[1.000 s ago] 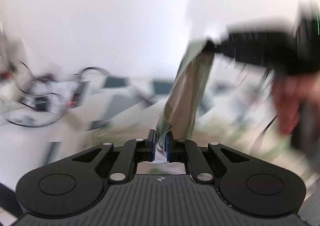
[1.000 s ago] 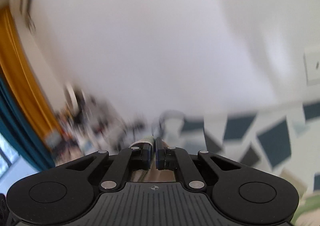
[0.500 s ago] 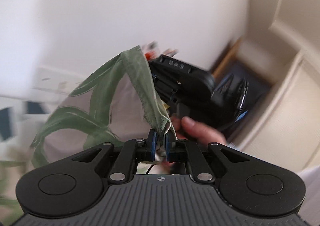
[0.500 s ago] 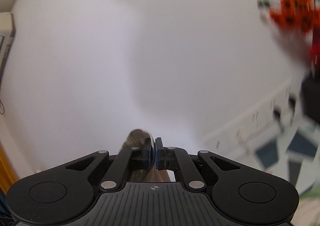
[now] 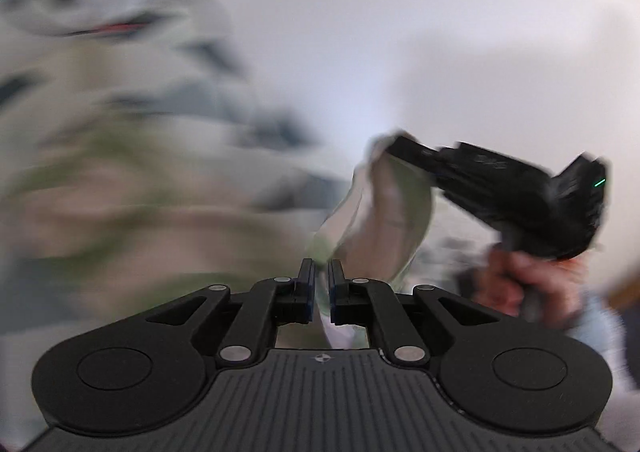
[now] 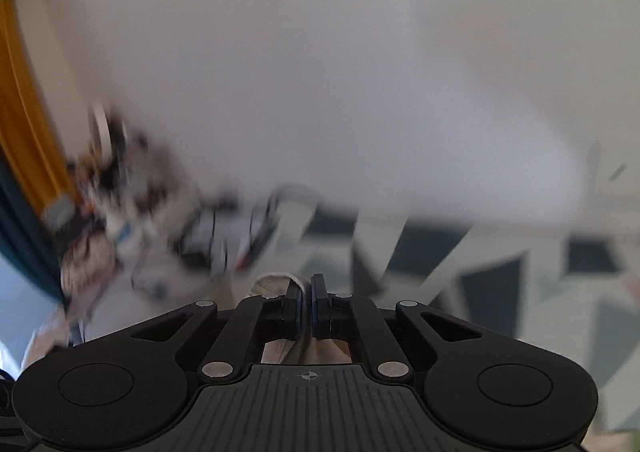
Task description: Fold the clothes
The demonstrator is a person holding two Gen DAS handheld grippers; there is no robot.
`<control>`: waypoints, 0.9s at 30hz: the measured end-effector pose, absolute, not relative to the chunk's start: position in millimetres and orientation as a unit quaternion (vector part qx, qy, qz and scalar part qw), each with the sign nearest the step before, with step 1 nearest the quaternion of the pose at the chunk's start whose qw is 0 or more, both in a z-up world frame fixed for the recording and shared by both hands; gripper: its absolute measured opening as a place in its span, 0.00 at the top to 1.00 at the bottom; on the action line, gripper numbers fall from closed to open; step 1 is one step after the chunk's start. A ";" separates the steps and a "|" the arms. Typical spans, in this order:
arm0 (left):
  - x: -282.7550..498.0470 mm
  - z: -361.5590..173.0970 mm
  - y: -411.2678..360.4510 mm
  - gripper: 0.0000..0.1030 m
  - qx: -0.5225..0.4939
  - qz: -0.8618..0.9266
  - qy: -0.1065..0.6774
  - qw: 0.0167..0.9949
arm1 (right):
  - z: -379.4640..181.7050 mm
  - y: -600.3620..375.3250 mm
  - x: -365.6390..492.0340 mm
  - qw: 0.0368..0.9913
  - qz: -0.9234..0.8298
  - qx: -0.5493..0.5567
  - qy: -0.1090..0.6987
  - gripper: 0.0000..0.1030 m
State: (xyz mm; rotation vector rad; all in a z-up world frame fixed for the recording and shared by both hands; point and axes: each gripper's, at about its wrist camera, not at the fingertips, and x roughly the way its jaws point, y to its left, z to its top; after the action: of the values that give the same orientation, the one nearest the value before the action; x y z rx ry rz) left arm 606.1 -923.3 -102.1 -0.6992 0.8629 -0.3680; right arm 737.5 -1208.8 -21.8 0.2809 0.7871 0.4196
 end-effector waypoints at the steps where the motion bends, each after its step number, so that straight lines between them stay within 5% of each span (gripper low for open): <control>1: 607.6 -113.9 -907.4 0.93 -0.329 -0.147 0.416 0.835 | -45.4 -1182.6 749.4 0.880 0.210 0.126 0.408 0.96; 6: 617.7 -141.1 -865.5 0.93 -0.351 -0.097 0.434 0.824 | -98.2 -1076.6 758.8 0.857 0.231 0.026 0.460 0.96; 8: 621.7 -140.6 -857.8 0.80 -0.365 -0.126 0.443 0.809 | -93.8 -1064.4 753.0 0.856 0.234 0.008 0.460 0.96; 10: 628.7 -138.9 -868.8 0.54 -0.356 -0.161 0.452 0.802 | -79.1 -1072.4 760.7 0.859 0.226 0.016 0.458 0.97; 12: 627.9 -134.1 -883.5 0.46 -0.334 -0.201 0.457 0.800 | -76.8 -1085.4 770.5 0.866 0.208 0.028 0.453 0.97; 18: 627.3 -141.0 -906.2 0.46 -0.319 -0.201 0.505 0.776 | -77.0 -1132.2 787.2 0.870 0.171 0.089 0.454 0.93; 23: 624.5 -150.9 -906.1 0.46 -0.348 -0.204 0.515 0.756 | -88.1 -1141.5 779.7 0.853 0.198 0.108 0.470 0.69; 27: 634.4 -153.2 -922.4 0.63 -0.335 -0.217 0.515 0.758 | -93.7 -1120.3 778.6 0.837 0.221 0.093 0.492 0.60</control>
State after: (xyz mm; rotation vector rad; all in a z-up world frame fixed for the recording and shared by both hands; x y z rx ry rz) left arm 634.4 -922.4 -153.2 -0.7289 1.1229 -0.4733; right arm 778.6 -1120.3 -93.7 0.1960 1.0410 0.4679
